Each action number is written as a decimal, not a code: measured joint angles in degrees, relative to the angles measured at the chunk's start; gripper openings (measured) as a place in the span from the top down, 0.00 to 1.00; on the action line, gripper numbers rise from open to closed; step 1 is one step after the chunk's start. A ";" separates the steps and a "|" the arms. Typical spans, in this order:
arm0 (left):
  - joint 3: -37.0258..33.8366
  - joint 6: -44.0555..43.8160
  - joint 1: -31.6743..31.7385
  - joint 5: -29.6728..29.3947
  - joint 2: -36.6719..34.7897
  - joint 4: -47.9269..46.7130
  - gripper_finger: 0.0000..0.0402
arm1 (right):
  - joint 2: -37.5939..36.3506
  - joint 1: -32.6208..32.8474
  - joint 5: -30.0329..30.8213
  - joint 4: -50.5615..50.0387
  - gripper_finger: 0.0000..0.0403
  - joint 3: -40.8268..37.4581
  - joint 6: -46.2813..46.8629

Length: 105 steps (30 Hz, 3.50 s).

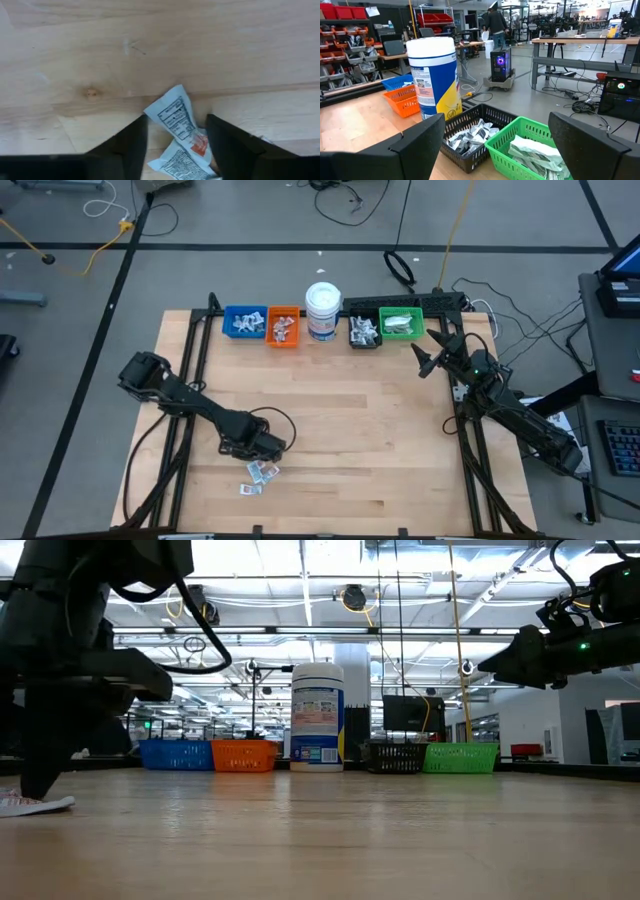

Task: Pick & Place First Aid Supplies
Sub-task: Put the ointment pack into the orange bin

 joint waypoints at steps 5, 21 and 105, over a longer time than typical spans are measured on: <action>-0.08 3.26 0.23 -0.04 0.06 -0.15 0.74 | 0.02 0.01 0.00 -0.02 0.13 -0.01 0.00; -0.16 13.48 7.84 -2.19 -10.47 -10.62 0.98 | 0.02 -0.01 0.00 -0.02 0.13 0.01 0.00; 36.15 74.11 57.93 -9.33 6.96 -28.63 0.39 | 0.01 0.00 0.00 -0.02 0.13 -0.01 0.00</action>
